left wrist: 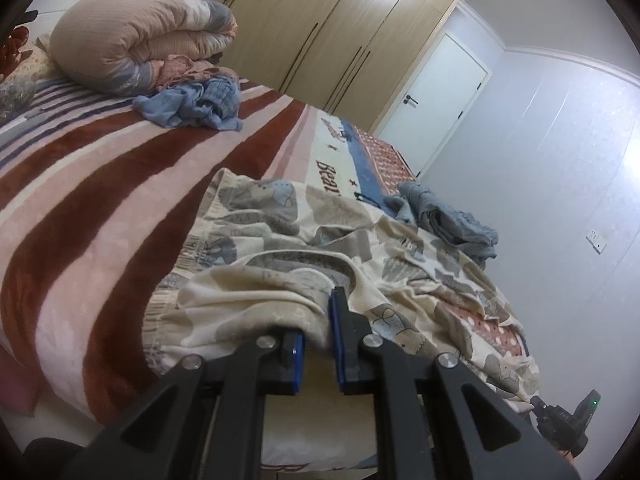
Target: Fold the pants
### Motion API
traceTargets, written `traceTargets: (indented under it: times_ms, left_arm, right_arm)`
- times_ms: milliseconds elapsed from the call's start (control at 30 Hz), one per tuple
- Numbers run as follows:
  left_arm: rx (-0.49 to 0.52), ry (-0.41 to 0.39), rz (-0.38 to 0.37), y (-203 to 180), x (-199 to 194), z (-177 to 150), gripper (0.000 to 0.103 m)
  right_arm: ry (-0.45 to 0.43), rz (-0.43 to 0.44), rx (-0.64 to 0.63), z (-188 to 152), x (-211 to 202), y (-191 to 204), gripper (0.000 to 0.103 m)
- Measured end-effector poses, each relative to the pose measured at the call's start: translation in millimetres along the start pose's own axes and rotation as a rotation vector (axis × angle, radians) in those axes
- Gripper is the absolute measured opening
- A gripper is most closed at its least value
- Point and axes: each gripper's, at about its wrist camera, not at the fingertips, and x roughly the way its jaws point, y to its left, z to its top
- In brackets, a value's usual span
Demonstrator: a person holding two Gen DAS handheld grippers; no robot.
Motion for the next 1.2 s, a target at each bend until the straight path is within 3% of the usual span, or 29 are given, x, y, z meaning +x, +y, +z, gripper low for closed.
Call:
traceTargets:
  times_ms: [100, 200, 233, 267, 300, 467, 667, 867, 1067, 1200]
  left_arm:
    - [0.005, -0.004, 0.001, 0, 0, -1, 0.009]
    - [0.01, -0.007, 0.001, -2, -1, 1, 0.009]
    - [0.013, -0.008, 0.001, -2, -1, 1, 0.009]
    - [0.017, -0.01, 0.001, -3, -1, 2, 0.009]
    - [0.021, -0.013, 0.001, -5, -2, 3, 0.009]
    - [0.037, -0.034, -0.009, -14, -5, 16, 0.009]
    - [0.059, -0.059, 0.001, -28, 8, 53, 0.009]
    - [0.106, -0.017, 0.071, -40, 53, 101, 0.009]
    - [0.133, 0.088, 0.148, -38, 133, 140, 0.009]
    - [0.156, 0.159, 0.201, -37, 187, 154, 0.009]
  right_arm:
    - [-0.013, -0.028, 0.025, -5, 4, -12, 0.025]
    - [-0.014, 0.003, 0.066, -7, 9, -22, 0.028]
    - [-0.023, 0.011, 0.072, -7, 9, -23, 0.024]
    - [-0.037, 0.015, 0.07, -6, 7, -23, 0.008]
    - [-0.055, 0.013, 0.056, -4, 4, -19, 0.005]
    - [-0.12, 0.009, -0.015, 13, -12, 5, 0.003]
    - [-0.091, -0.037, -0.127, 72, -3, 44, 0.003]
    - [0.003, -0.102, -0.282, 144, 48, 97, 0.003]
    - [0.126, -0.195, -0.395, 206, 124, 139, 0.003]
    - [0.172, -0.251, -0.422, 230, 170, 153, 0.003]
